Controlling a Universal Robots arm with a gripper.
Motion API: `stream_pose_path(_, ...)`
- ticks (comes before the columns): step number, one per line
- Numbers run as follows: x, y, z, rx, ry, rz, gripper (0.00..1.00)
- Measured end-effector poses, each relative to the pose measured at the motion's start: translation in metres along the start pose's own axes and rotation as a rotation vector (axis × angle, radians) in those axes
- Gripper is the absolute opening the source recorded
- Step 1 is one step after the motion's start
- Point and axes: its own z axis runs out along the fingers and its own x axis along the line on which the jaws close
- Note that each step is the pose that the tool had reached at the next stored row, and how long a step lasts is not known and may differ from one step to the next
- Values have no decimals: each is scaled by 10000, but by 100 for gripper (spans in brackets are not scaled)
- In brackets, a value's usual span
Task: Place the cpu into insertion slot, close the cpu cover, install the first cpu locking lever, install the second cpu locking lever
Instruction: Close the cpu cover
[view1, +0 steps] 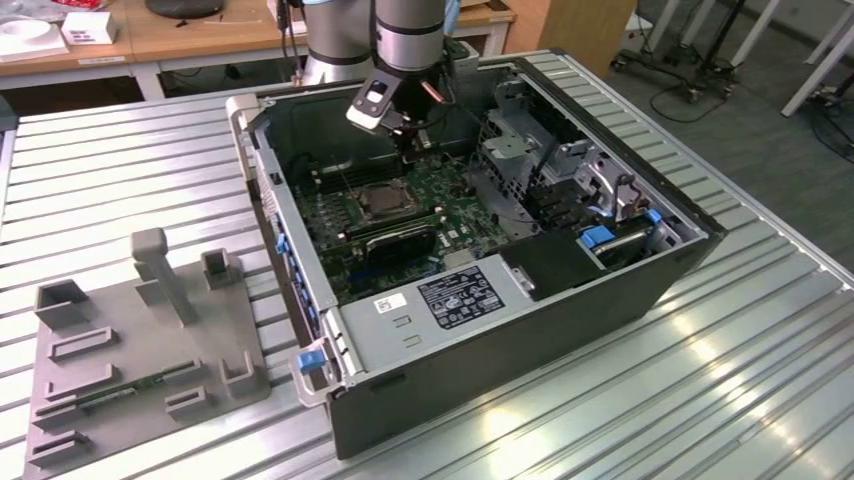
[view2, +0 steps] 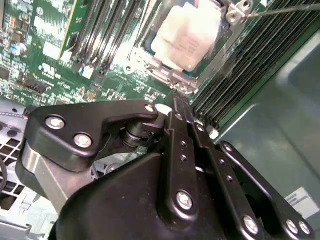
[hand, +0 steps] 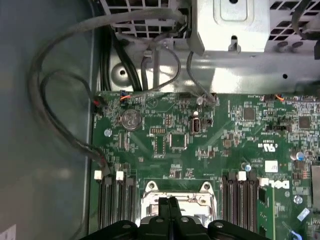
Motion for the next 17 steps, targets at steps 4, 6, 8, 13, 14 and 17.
stream_pose_path(4, 0, 0, -1, 1, -6, -2, 10)
stream_pose_path(6, 0, 0, -1, 3, -8, -2, 10)
stream_pose_path(8, 0, 0, -1, 5, -8, -1, 10)
stream_pose_path(13, 0, 0, -1, 7, -8, -1, 10)
stream_pose_path(14, 0, 0, -1, 8, -7, -1, 10)
stream_pose_path(17, 1, 1, 3, 153, -4, 1, 10)
